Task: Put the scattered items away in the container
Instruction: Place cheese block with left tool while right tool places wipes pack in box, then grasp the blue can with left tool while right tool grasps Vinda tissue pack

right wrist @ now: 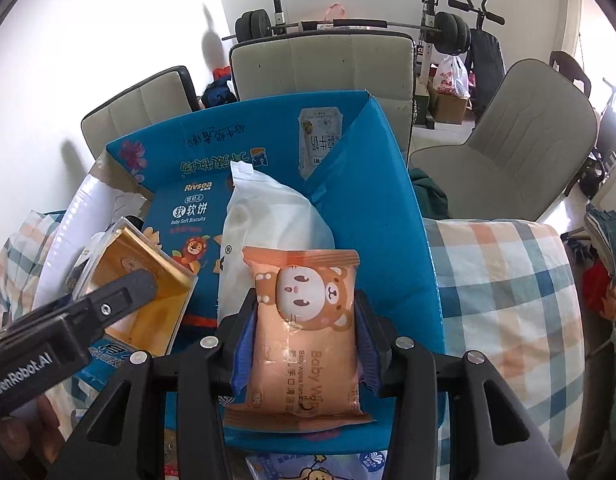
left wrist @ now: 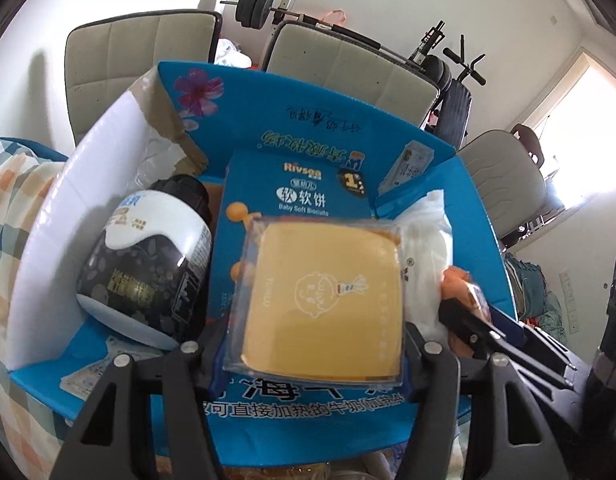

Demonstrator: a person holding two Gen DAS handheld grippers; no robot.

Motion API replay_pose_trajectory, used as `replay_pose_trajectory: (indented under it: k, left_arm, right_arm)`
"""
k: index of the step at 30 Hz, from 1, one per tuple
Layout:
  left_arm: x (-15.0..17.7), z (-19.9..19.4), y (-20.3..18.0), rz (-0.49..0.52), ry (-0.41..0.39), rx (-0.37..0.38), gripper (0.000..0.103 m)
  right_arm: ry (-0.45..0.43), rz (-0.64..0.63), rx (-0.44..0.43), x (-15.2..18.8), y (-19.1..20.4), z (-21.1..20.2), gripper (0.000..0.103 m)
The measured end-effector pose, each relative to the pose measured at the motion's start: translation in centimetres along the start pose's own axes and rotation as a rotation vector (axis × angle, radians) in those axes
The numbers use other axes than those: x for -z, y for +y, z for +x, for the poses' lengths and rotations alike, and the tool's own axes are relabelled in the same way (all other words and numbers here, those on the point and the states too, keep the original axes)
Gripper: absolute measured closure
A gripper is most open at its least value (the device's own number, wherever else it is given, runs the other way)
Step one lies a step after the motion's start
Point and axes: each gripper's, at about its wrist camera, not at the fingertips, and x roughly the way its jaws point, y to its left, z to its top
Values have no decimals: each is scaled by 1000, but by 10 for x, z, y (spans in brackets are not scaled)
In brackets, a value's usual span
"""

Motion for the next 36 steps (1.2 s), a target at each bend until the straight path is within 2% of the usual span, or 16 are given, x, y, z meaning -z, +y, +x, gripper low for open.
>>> replay_pose_trajectory:
  k: [6,10,12,15,16,18,20,25,28,32,36]
  left_arm:
    - [1,-3,-7,38,24,8,39]
    - [-6,-31,-1,-4,-7,80,17]
    - [-10,-53,8,-24,-33,97,17]
    - [-8,-86,30,-52,-62,98,14]
    - [-3,-96,41,-65,-62,89,11]
    - [8,-107,63,-80,-41,52,11]
    - [26,-109,87,-112,0,9,10]
    - [80,-88,131,-222,121,-95,11]
    - [102,-78,141,-262,163,-115,11]
    - [118,-54,126,-174,219,-180,11]
    - [125,-39,103,-14,191,-312,12]
  right_arm:
    - [16,36,-41,-1,-9,3,52]
    - [-5,68,-87,0,-15,-7,44]
    - [-33,84,-116,2,-20,-18,38]
    - [-63,118,-142,5,-29,-36,37]
    - [-65,137,-149,7,-32,-42,37]
    - [-71,190,-177,15,-42,-55,35]
    - [-52,232,-166,27,-51,-63,33]
    - [82,397,-158,72,-74,-50,33]
    - [149,496,-178,100,-82,-37,33]
    - [204,536,-178,118,-77,-23,33]
    - [251,559,-159,120,-65,-8,33]
